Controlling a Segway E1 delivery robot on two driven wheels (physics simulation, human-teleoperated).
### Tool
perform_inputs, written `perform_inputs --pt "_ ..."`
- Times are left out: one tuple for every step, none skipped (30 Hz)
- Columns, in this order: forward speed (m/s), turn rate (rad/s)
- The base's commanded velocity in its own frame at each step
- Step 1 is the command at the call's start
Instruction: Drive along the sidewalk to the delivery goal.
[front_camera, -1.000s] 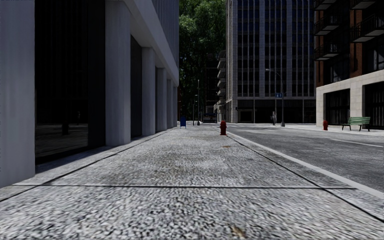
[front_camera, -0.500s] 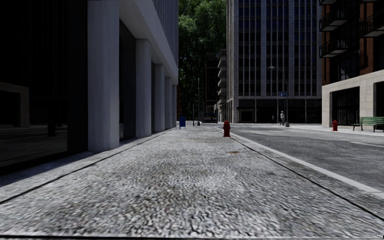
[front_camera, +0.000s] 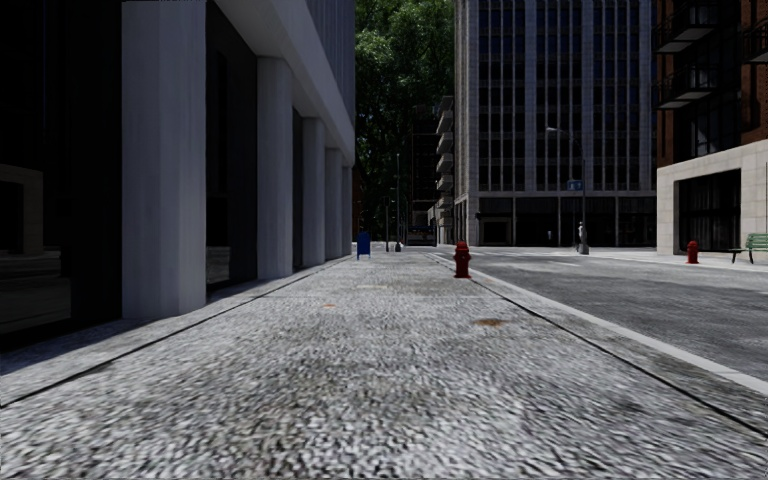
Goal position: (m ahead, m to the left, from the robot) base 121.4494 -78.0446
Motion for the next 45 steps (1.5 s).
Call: perform_inputs --pt "2.0 0.0" --pt "2.0 0.0" --pt "2.0 0.0" --pt "2.0 0.0" --pt "2.0 0.0" --pt "2.0 0.0" --pt "2.0 0.0" --pt "2.0 0.0" --pt "2.0 0.0" --pt "2.0 0.0" --pt "2.0 0.0" --pt "2.0 0.0" --pt "2.0 0.0" --pt "2.0 0.0" --pt "2.0 0.0" --pt "2.0 0.0" --pt "2.0 0.0" --pt "2.0 0.0" --pt "2.0 0.0" --pt "2.0 0.0" --pt "2.0 0.0" --pt "2.0 0.0" --pt "2.0 0.0" --pt "2.0 0.0" --pt "2.0 0.0" --pt "2.0 0.0" --pt "2.0 0.0" --pt "2.0 0.0" --pt "2.0 0.0" --pt "2.0 0.0" --pt "2.0 0.0" --pt "2.0 0.0" --pt "2.0 0.0" --pt "2.0 0.0" --pt "2.0 0.0" --pt "2.0 0.0" --pt "2.0 0.0" --pt "2.0 0.0" --pt "2.0 0.0" --pt "2.0 0.0" --pt "2.0 0.0" --pt "2.0 0.0" --pt "2.0 0.0" --pt "2.0 0.0" --pt "2.0 0.0"
